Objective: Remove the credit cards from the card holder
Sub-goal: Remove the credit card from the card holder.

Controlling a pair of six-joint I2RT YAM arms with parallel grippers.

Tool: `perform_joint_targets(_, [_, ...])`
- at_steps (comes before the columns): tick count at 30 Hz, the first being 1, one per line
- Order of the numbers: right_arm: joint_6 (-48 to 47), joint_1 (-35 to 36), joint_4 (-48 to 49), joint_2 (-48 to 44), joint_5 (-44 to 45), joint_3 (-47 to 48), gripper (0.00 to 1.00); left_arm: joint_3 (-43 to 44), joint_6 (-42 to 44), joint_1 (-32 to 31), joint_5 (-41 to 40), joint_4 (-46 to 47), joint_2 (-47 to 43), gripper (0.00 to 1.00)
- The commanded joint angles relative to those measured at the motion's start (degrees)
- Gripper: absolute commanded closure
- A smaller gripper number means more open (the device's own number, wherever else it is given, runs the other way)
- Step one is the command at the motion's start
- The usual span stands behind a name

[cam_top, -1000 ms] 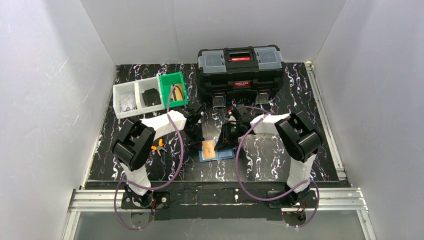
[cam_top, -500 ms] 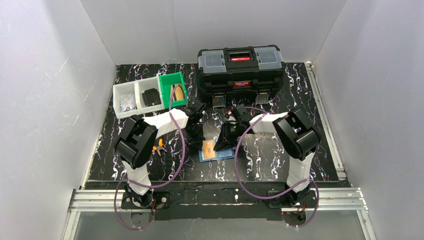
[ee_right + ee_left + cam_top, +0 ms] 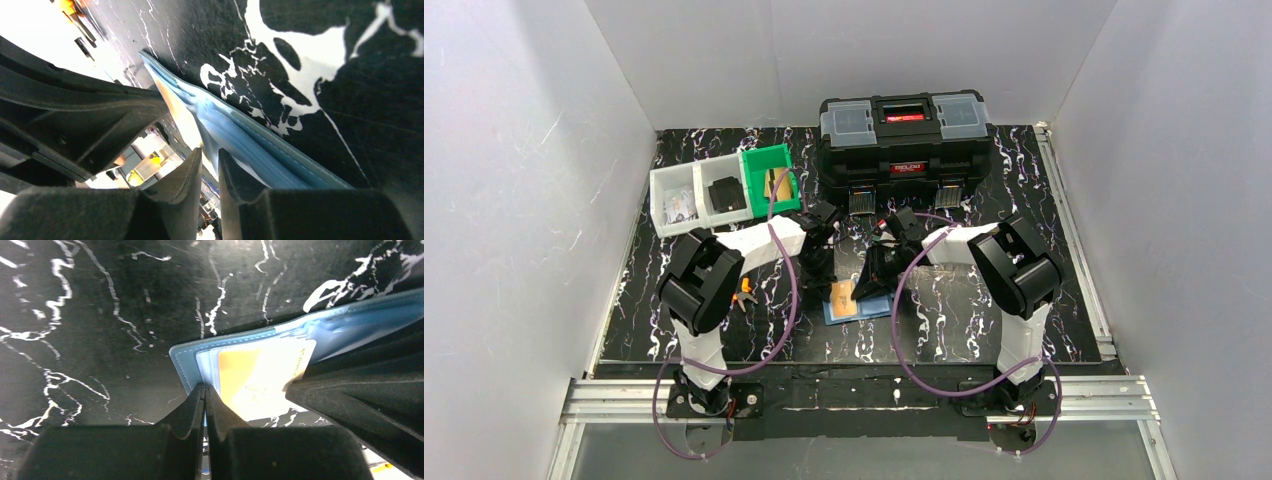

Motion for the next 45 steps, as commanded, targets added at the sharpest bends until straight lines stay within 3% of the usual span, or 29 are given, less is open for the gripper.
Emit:
perform_joint_targets(1, [-0.88, 0.78, 0.08, 2.09, 3.57, 1.97, 0.74, -1.70, 1.38, -4.52, 6.20, 4.51, 5.86, 1.00])
perform_joint_targets(5, [-1.01, 0.94, -0.10, 2.27, 3.83, 1.95, 0.74, -0.65, 2.16, -5.36, 6.90, 4.70, 6.35, 1.00])
perform_joint_targets(12, [-1.52, 0.91, -0.66, 1.15, 5.32, 0.28, 0.87, -0.18, -0.40, -5.27, 0.94, 0.61, 8.20, 1.00])
perform_joint_targets(17, [-1.59, -0.79, 0.35, -0.29, 6.04, -2.53, 0.91, -1.95, -0.87, -3.94, -1.58, -0.17, 8.25, 1.00])
perform_joint_targets(29, [-2.63, -5.16, 1.57, -2.55, 6.29, -6.41, 0.92, -5.16, 0.78, -0.03, -3.58, -0.05, 9.10, 1.00])
perform_joint_targets(45, [-4.62, -6.35, -2.04, -5.15, 11.40, -7.30, 0.90, -4.82, 1.44, 0.67, -3.33, -0.13, 9.18, 1.00])
